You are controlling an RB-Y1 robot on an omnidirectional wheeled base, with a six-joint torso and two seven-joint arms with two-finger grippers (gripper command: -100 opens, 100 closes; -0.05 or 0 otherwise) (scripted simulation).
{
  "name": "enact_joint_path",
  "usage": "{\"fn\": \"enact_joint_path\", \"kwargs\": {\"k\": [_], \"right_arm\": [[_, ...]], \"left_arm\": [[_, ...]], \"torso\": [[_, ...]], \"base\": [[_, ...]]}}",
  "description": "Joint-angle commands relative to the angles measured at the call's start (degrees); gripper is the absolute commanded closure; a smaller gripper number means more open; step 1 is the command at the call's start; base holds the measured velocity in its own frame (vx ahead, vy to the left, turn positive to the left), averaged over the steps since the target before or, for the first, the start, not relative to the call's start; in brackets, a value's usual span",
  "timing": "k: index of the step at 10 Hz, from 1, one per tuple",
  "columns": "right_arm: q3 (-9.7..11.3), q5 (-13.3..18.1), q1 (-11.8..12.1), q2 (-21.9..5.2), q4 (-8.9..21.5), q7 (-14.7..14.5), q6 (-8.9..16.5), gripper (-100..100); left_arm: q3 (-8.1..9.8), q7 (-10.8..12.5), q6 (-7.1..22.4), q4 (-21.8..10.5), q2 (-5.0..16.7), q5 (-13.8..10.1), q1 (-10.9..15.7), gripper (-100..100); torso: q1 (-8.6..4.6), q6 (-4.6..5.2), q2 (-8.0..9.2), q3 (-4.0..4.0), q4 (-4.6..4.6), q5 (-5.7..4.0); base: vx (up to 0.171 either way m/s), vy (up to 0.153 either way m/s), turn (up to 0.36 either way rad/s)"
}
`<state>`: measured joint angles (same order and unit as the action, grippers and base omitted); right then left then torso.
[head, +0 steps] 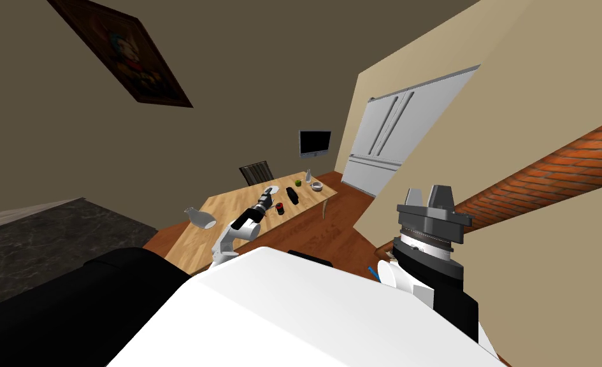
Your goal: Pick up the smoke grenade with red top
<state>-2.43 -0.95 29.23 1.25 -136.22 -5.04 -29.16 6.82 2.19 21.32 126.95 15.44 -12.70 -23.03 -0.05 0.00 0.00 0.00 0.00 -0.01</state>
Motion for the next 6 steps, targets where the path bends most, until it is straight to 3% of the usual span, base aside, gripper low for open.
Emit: {"fn": "enact_joint_path", "kwargs": {"k": [1, 2, 6], "right_arm": [[0.0, 0.0, 0.0, 0.0, 0.0, 0.0, 0.0, 0], [0.0, 0.0, 0.0, 0.0, 0.0, 0.0, 0.0, 0], [0.0, 0.0, 0.0, 0.0, 0.0, 0.0, 0.0, 0]], "left_arm": [[0.5, 0.29, 2.86, -0.26, 0.28, -0.27, 0.47, -100], [1.39, 0.76, 4.3, -1.17, 1.0, -1.0, 0.83, -100], [2.28, 1.21, 9.88, -2.1, 1.64, -1.7, 1.23, -100]], "torso": [[0.0, 0.0, 0.0, 0.0, 0.0, 0.0], [-0.01, 0.0, -0.01, 0.0, 0.0, -0.01], [-0.02, 0.0, -0.05, -0.03, -0.01, 0.0]], "base": [[0.0, -0.017, -0.002], [0.008, -0.025, -0.008], [0.009, -0.018, -0.004]]}}
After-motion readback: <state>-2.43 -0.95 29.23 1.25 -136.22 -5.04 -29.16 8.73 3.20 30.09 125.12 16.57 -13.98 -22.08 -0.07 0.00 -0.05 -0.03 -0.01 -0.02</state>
